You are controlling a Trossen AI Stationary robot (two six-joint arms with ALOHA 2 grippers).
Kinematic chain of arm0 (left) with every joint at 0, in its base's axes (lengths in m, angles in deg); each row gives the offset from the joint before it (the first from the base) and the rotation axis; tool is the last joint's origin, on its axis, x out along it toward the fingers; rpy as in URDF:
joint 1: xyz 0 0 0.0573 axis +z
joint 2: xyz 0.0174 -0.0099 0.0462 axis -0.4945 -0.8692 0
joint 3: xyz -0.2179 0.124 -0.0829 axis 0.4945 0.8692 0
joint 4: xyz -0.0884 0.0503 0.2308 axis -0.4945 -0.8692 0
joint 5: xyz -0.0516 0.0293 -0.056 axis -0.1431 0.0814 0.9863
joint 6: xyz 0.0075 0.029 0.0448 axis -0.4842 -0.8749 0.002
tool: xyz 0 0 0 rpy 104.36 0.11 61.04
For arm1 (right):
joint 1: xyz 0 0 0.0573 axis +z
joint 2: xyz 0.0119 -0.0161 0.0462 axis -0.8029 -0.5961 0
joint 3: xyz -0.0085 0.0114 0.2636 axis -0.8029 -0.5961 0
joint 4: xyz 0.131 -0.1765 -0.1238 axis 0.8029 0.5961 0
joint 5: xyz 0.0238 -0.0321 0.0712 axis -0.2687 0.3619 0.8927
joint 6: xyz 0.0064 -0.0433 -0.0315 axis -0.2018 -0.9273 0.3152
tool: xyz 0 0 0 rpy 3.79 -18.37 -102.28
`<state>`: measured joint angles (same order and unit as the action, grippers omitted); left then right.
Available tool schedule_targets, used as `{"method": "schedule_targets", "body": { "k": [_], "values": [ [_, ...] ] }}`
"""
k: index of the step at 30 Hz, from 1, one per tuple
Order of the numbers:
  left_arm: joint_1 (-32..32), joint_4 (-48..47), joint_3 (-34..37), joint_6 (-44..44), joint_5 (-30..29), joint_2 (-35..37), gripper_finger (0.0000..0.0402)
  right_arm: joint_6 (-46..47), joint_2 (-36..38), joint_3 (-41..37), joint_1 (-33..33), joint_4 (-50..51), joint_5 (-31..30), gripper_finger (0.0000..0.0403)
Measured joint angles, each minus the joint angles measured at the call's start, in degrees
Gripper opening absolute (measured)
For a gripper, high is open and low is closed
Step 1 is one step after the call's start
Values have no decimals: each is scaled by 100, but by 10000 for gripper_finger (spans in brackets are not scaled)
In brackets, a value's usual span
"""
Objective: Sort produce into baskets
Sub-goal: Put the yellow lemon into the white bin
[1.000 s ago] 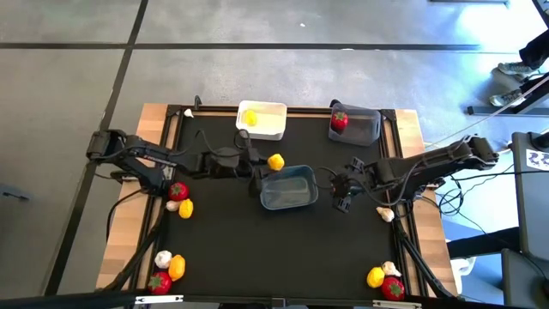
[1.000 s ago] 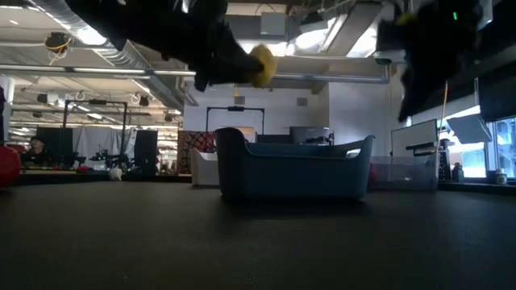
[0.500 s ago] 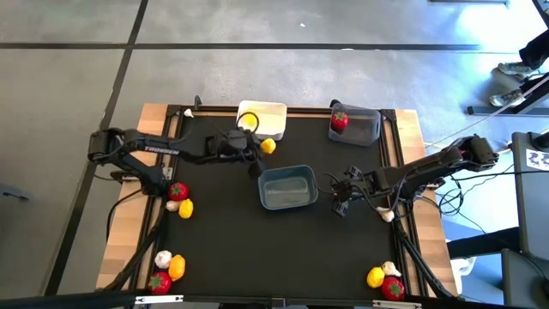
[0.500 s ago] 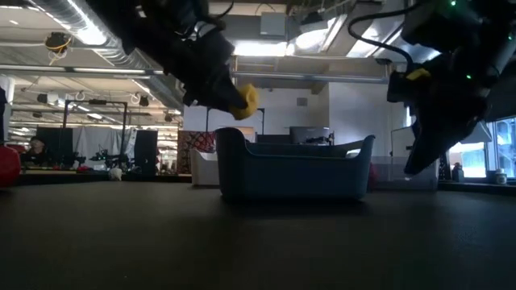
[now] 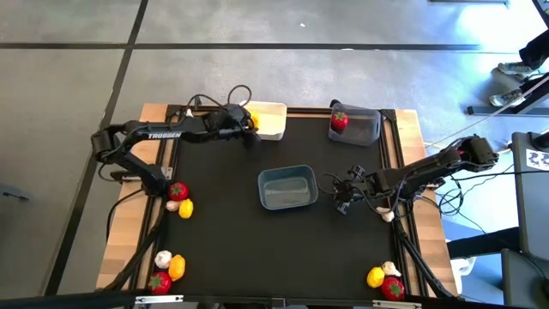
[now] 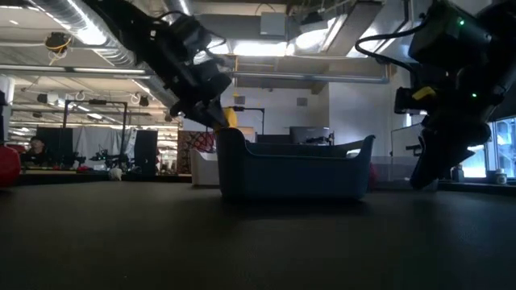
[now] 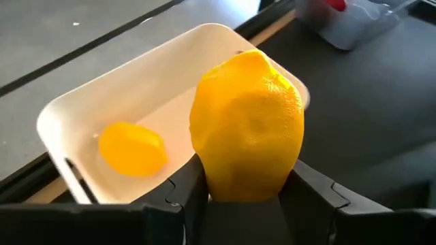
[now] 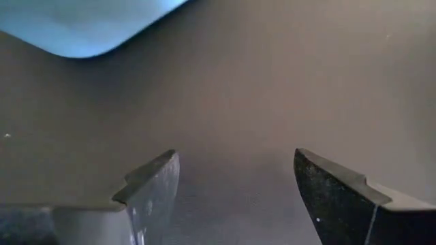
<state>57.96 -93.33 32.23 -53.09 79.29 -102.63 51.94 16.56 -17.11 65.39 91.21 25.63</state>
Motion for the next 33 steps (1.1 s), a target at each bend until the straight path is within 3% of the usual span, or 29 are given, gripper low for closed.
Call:
{"method": "schedule_targets", "body": {
  "k": [6,16,24,33],
  "values": [
    [322,-228,-406,-135,197,-392,150,-6,-2,-151,0,-509,-12,289],
    [635,-1640,-1378,-334,212,-1356,150,24,-2,-181,0,-634,-12,289],
    [673,-1867,-1420,-560,221,-1567,153,30,-2,-181,0,-666,-12,289],
    [710,-2017,-1393,-752,187,-1567,189,30,-2,-181,0,-669,-12,289]
  ]
}}
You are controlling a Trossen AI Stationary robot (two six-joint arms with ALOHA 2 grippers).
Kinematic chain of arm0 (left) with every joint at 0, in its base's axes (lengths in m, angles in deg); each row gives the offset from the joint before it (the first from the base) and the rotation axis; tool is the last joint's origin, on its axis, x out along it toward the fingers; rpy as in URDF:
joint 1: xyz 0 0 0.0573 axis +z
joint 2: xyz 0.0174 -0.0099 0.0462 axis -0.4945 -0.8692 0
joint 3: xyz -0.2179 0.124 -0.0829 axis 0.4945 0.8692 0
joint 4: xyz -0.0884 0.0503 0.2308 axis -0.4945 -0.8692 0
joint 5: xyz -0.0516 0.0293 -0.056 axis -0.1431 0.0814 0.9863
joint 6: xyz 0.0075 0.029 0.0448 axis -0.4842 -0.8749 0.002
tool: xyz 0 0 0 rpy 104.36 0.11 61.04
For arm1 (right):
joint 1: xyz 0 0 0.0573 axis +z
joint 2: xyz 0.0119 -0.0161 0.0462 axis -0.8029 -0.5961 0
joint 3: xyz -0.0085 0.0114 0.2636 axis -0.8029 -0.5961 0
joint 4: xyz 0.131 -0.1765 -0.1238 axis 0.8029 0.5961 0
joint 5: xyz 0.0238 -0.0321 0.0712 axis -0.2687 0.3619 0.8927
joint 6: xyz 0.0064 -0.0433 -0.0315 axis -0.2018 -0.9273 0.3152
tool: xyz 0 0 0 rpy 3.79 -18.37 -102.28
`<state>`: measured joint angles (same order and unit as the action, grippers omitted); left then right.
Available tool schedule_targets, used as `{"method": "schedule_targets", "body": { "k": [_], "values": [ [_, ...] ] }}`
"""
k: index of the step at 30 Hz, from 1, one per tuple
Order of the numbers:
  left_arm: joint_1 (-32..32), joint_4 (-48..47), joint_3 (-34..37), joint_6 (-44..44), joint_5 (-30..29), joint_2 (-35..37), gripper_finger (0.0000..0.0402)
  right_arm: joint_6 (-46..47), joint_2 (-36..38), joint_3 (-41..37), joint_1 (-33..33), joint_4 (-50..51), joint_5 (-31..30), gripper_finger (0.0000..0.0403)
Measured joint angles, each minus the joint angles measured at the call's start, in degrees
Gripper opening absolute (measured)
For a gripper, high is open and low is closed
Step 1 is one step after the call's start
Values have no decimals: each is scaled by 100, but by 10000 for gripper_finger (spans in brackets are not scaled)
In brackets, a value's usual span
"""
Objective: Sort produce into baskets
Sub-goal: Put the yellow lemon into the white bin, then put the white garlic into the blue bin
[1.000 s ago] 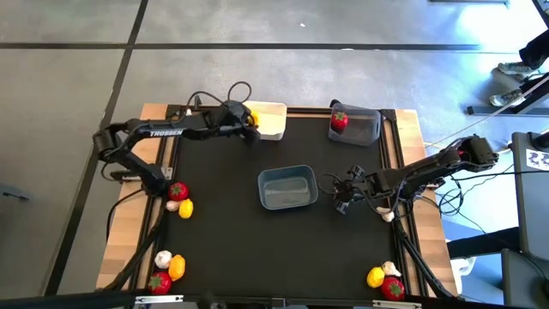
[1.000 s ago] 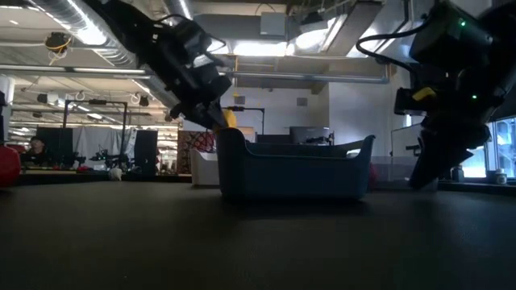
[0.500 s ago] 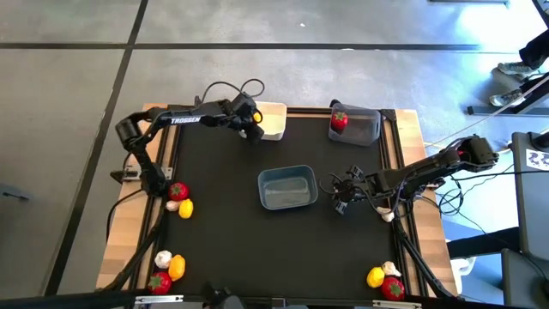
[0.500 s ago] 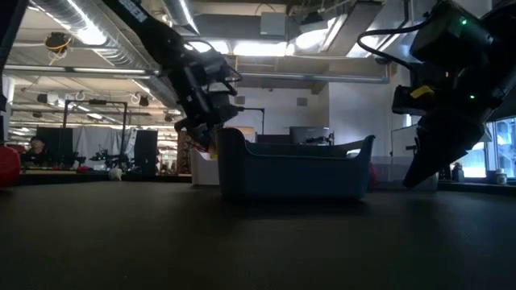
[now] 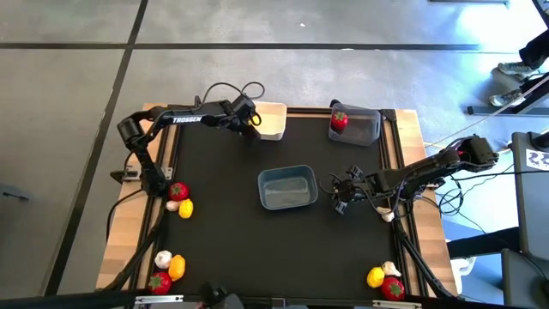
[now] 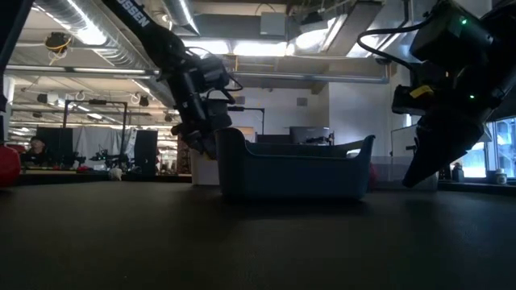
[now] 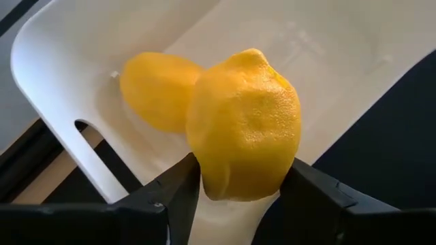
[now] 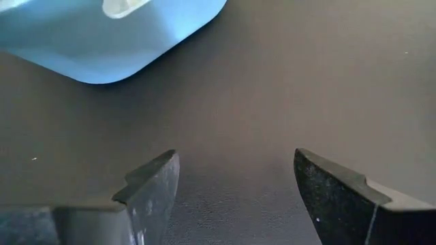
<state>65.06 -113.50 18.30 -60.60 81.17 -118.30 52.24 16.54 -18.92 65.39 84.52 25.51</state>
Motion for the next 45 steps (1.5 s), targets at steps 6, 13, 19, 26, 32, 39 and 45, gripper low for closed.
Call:
{"method": "schedule_targets", "body": {
  "k": [6,13,19,26,32,39,45],
  "values": [
    [0,18,2,-3,-10,0,222,-1,0,0,0,-3,-3,289],
    [0,17,2,64,-12,43,255,-2,0,0,0,-100,-118,289],
    [0,-190,0,72,-16,478,259,-2,0,0,0,-105,-116,289],
    [32,-617,-8,47,-281,1268,259,-2,0,0,0,-107,-114,289],
    [244,-1645,-11,41,-1414,1773,251,-2,0,0,0,-116,-114,289],
    [918,-2587,-11,291,-2064,1736,240,-6,0,0,0,-131,-112,289],
    [1469,-2811,-11,242,-2071,1321,230,-44,0,0,0,-129,-122,289]
  ]
}}
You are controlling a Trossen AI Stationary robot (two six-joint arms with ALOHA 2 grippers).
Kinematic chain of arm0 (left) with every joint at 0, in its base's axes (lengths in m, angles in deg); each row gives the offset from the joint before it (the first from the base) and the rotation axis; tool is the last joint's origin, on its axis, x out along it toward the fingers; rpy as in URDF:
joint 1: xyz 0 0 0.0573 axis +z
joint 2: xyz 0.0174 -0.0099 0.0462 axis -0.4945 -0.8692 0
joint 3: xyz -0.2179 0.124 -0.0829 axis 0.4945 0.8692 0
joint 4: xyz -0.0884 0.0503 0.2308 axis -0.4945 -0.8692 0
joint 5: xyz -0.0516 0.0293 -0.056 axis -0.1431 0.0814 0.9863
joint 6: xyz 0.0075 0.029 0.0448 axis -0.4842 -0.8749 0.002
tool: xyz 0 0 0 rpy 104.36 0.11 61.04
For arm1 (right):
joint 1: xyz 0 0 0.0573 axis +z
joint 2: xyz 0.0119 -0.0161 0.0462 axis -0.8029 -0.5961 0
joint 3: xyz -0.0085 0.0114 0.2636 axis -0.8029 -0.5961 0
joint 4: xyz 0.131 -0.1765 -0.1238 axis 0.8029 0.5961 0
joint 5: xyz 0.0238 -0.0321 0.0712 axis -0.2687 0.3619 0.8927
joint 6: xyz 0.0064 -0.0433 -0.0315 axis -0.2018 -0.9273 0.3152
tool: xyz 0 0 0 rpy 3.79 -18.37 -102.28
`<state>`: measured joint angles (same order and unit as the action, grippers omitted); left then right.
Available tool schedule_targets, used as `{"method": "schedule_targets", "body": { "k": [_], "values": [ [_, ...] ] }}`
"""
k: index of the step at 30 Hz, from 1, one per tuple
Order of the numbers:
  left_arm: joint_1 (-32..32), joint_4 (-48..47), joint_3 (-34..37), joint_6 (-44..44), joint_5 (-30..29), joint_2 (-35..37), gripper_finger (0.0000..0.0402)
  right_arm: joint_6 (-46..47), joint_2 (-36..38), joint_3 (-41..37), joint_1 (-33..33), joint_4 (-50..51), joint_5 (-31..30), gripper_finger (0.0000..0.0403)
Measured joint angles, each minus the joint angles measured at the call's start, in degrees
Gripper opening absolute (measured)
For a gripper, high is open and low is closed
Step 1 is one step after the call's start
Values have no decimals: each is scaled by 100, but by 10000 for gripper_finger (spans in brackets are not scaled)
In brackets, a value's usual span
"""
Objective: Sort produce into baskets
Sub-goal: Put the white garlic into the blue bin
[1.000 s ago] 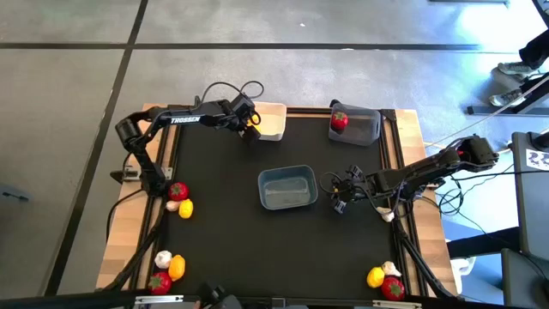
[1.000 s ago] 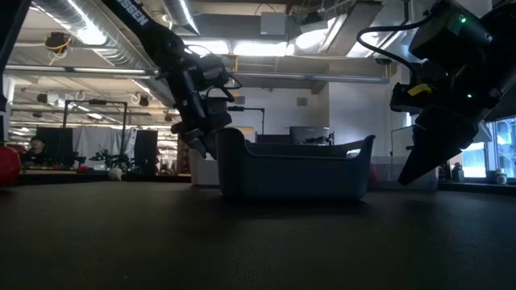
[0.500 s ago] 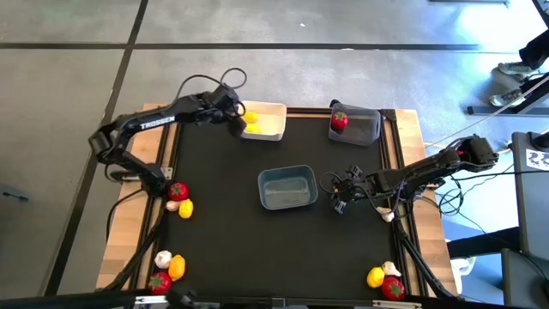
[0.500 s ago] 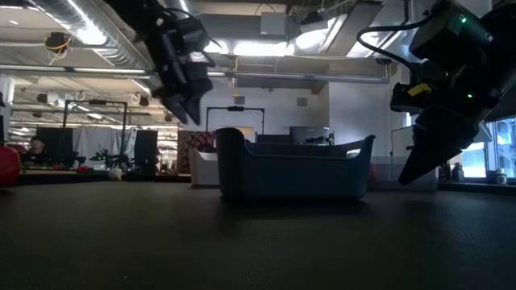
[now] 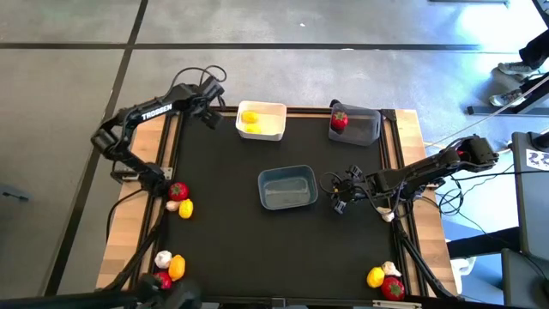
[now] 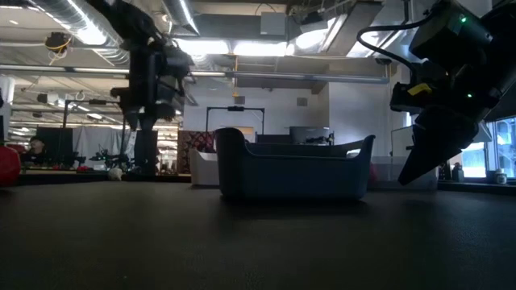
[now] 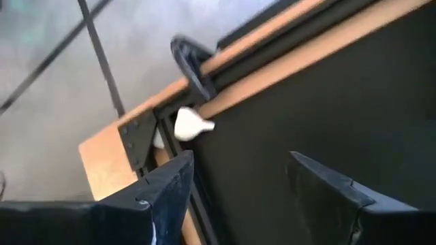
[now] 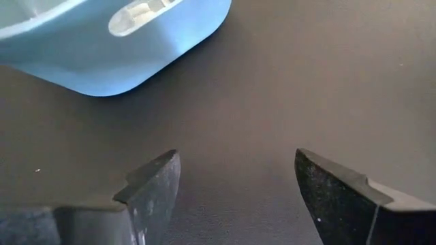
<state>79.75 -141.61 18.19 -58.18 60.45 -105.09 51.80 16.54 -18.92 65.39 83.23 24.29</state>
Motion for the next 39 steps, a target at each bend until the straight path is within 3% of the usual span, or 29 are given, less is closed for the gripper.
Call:
{"method": "schedule_targets", "body": {
  "k": [7,15,22,30,39],
  "values": [
    [169,-75,-175,-53,-146,-630,213,-17,0,0,0,0,-6,289],
    [353,-1107,-1192,91,-392,-1533,205,-17,0,0,0,2,-7,289],
    [716,-1241,-1445,63,-409,-2081,223,-12,0,0,-1,3,-6,289],
    [970,-1119,-1445,-100,-402,-2338,277,-20,0,0,0,5,-53,289],
    [996,-964,-1450,-289,-471,-2793,273,-24,0,0,0,4,-109,289]
  ]
}}
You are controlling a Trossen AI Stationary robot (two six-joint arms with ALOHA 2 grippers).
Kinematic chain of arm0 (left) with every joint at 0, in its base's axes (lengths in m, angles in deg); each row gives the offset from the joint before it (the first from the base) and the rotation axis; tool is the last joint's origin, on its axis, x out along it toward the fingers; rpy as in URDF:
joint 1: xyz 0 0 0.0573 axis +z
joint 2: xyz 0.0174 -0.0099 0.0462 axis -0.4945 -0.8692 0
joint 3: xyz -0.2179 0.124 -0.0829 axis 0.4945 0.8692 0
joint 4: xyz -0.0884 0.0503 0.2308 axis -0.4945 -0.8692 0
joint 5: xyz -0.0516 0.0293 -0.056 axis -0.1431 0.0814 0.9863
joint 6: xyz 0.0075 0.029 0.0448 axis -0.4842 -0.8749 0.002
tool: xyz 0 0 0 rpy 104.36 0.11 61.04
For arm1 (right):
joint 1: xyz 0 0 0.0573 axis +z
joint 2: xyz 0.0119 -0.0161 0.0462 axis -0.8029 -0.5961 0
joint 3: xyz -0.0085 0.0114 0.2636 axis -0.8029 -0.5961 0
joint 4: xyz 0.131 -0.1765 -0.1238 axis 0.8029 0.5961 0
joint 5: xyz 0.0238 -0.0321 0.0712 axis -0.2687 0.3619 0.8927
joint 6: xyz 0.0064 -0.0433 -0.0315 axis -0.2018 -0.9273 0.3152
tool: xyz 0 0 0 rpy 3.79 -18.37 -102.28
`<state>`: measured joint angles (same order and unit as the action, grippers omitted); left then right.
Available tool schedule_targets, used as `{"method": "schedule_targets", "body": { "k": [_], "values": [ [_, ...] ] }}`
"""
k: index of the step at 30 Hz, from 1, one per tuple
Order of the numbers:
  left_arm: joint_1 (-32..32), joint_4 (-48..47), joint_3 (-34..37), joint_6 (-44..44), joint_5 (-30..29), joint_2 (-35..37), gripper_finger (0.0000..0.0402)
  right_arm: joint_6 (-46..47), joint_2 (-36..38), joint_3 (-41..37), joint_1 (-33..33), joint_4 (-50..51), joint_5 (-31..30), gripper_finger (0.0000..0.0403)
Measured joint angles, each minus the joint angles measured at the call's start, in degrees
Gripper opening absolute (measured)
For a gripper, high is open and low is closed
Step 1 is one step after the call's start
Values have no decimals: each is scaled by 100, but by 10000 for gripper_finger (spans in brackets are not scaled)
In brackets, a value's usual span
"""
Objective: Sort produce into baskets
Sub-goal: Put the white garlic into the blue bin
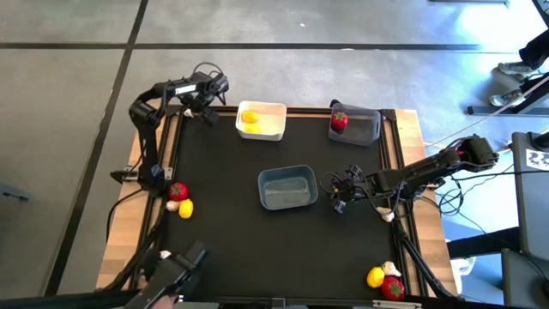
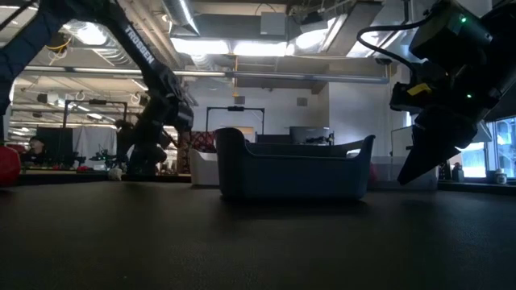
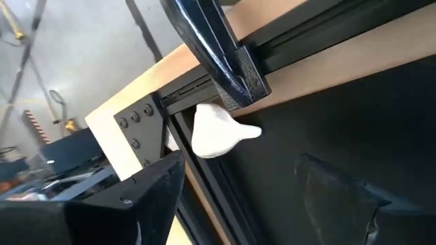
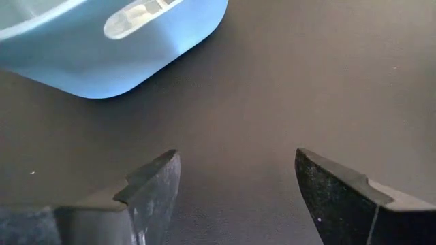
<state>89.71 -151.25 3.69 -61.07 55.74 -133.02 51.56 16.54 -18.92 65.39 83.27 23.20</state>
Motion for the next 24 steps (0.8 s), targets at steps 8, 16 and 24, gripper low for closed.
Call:
{"method": "schedule_targets", "body": {
  "k": [8,16,24],
  "values": [
    [174,33,-202,-99,-186,-287,269,9,0,0,0,0,-6,289],
    [219,115,-205,-202,-97,-333,269,22,0,-2,-2,-2,-9,289],
    [155,-96,-219,-403,-482,-655,269,42,0,-2,-1,-31,-31,289]
  ]
}}
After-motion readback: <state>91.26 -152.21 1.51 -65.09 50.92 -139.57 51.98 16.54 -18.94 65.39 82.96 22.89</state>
